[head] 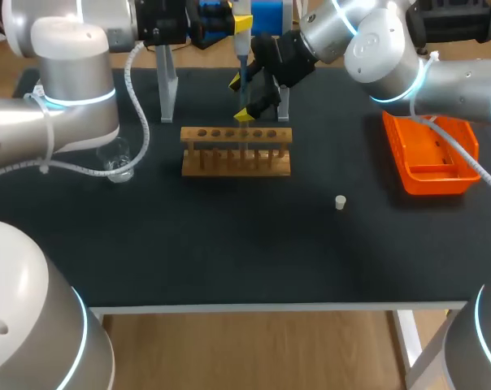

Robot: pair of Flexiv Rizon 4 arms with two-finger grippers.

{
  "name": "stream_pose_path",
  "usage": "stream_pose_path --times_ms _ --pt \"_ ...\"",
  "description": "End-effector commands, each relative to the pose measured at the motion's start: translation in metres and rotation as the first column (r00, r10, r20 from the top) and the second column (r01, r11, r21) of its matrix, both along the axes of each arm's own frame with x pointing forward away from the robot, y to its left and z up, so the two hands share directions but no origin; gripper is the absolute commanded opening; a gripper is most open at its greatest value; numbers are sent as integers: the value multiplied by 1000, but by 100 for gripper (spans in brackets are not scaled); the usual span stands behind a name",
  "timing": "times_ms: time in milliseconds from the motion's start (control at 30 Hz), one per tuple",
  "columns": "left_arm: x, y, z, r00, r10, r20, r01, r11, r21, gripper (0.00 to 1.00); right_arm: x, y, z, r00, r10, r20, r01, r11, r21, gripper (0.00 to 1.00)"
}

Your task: Invert the test tube, pick up the pipette, mount the tip to pipette, aspirate from beaker and dispense into the tube, eject the tip, return the pipette, and cap with the stopper.

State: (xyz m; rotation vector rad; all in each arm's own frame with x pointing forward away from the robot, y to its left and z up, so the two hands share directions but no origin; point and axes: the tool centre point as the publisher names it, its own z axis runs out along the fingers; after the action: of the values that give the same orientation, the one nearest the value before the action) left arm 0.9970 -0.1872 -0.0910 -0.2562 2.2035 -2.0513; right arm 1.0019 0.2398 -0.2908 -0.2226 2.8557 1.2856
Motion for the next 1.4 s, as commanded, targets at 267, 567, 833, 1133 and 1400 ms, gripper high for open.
stream_pose_path --times_ms 267,567,833,1133,1400 --pt "-1 -1 0 1000 6 2 -6 1000 -2 0 1 -1 1 1000 2 -2 -2 1000 -4 100" --pt "-1 -1 0 1000 6 2 -6 1000 -2 0 0 -4 2 1000 -8 -6 8 1000 -8 100" --pt "-1 -1 0 1000 6 2 -6 1000 -2 0 -1 -9 2 1000 -16 -3 16 1000 -6 100" --pt "-1 -1 0 1000 6 2 -6 1000 -2 0 -2 -11 4 1000 -24 -2 24 1000 -1 100" --pt "-1 -1 0 1000 6 2 -6 1000 -2 0 -3 -14 5 1000 -27 1 27 1000 -1 100"
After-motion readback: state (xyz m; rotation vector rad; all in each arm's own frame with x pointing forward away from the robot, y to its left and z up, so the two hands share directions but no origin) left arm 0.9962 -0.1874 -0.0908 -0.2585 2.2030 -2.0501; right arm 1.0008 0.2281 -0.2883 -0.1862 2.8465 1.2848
